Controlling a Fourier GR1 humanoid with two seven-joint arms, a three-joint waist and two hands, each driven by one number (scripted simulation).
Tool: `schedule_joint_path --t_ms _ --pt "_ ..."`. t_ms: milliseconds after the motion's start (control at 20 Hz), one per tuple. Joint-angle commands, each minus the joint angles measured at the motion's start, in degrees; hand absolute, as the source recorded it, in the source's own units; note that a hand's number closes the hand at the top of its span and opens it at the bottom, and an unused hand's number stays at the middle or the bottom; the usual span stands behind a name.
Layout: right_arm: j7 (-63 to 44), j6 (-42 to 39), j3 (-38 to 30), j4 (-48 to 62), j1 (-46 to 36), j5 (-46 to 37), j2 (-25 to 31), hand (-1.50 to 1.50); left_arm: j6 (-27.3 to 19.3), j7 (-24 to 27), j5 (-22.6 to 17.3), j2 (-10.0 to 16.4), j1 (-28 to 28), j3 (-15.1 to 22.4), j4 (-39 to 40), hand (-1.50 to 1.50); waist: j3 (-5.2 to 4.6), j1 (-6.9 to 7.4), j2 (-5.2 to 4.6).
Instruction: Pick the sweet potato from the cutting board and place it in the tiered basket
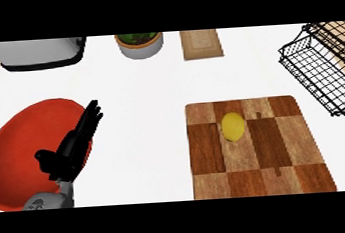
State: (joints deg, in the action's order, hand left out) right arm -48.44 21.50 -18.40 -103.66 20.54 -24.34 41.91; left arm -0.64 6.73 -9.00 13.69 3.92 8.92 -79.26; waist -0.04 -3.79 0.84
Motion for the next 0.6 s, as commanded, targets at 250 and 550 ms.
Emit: schedule_joint_path --t_ms 250,550 --pt "-5.2 -10.4 -15.7 -6.8 -5.6 8.5 9.3 1.50 2.5 -1.6 0.8 -0.4 0.2 1.3 -1.7 0.00 0.00 3.85 -0.75" --pt "-12.3 -14.9 -14.4 3.8 -22.3 11.1 19.5 1.50 1.1 -0.6 3.4 -3.5 6.1 1.3 5.6 0.00 -0.02 4.77 -1.18"
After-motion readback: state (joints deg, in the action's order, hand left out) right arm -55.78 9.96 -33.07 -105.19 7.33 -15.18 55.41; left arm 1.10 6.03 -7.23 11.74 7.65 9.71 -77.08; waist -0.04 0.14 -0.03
